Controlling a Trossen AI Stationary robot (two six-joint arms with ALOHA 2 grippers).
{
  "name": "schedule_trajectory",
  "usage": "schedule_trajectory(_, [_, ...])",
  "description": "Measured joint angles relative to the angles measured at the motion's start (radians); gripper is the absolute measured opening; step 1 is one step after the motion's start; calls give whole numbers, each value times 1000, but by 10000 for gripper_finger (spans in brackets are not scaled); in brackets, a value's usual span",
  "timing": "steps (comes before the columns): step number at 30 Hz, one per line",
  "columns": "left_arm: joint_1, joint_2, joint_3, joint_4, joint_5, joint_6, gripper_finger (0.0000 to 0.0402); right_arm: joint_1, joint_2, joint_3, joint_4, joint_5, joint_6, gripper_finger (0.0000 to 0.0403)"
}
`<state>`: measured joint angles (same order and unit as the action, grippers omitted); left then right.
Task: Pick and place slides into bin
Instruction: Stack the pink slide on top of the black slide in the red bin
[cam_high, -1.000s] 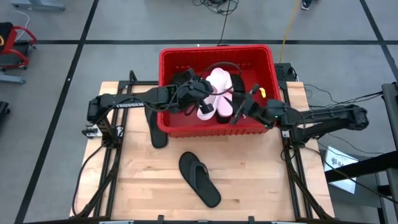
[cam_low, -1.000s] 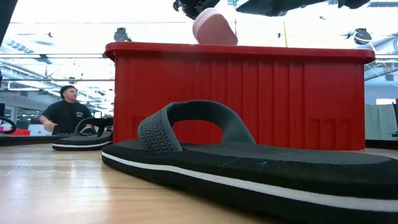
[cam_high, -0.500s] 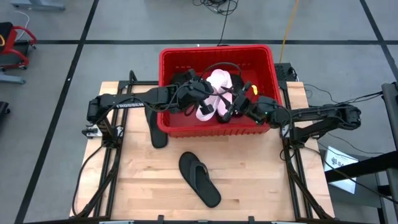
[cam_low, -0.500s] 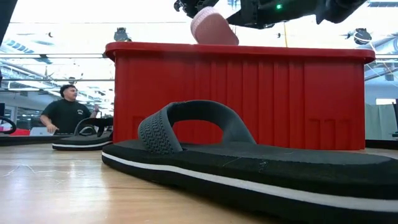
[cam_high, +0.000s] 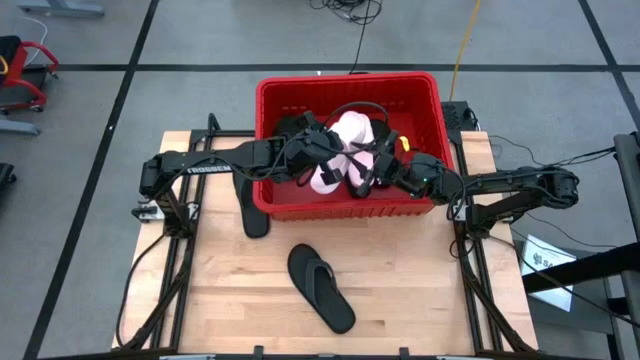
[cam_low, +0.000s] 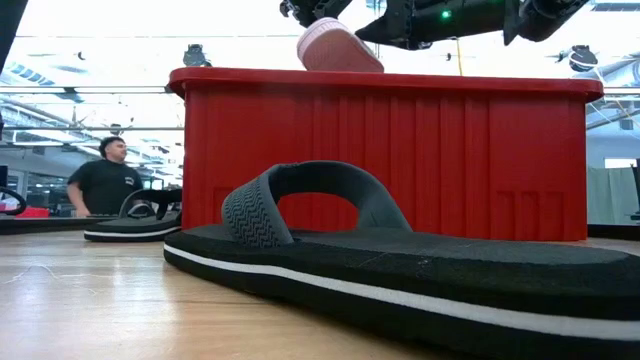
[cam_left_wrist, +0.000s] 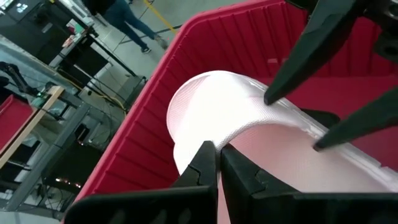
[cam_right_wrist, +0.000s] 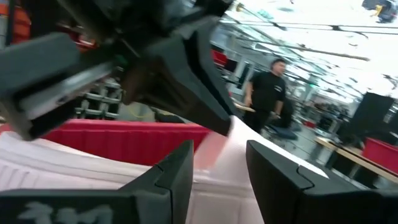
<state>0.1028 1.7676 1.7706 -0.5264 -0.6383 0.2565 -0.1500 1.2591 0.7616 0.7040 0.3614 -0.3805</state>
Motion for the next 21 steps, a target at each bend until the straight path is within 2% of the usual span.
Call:
schedule_trajectory(2, [0, 0, 0, -2, 1, 1, 0, -1, 0, 0, -1, -20, -2, 141])
schedule_trajectory(6, [1, 0, 0, -1, 9, 2, 0, -9, 0, 0, -2, 38, -3, 141])
schedule_trajectory(11, [-1, 0, 0, -2, 9, 30, 0, -15, 0, 0, -4, 56, -6, 141])
schedule_trajectory(16, [-5, 0, 0, -1, 64, 115, 0, -14, 0, 0, -5, 95, -44, 141])
schedule_trajectory(21, [-9, 0, 0, -1, 82, 132, 0, -14, 0, 0, -5, 137, -90, 141])
